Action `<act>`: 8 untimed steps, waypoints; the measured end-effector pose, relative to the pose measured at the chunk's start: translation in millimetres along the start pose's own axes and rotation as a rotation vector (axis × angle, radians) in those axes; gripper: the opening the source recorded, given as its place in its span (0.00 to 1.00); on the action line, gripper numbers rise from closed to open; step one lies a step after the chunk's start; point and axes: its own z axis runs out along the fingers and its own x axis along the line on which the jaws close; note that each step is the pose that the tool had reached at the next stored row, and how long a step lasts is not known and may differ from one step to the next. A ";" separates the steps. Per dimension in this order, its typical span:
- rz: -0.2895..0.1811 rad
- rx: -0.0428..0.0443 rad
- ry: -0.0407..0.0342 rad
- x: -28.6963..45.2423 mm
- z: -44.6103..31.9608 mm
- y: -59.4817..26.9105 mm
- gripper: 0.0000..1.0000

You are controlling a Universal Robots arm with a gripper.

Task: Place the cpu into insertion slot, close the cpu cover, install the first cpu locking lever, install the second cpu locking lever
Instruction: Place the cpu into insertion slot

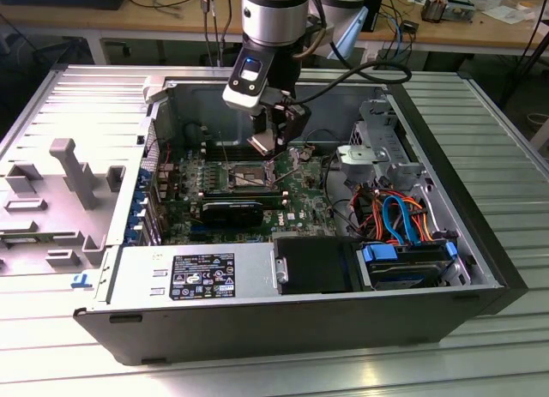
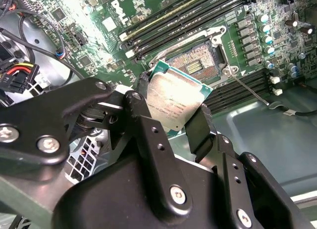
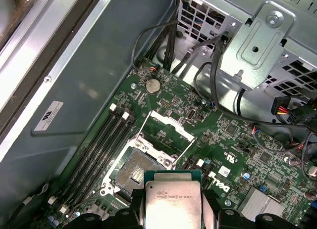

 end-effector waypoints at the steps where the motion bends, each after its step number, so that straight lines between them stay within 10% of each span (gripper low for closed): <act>1: 0.016 -0.0002 -0.0008 0.0 0.0 -0.1 0.55; 8: 0.062 -0.0010 -0.0027 0.0 0.1 0.0 0.55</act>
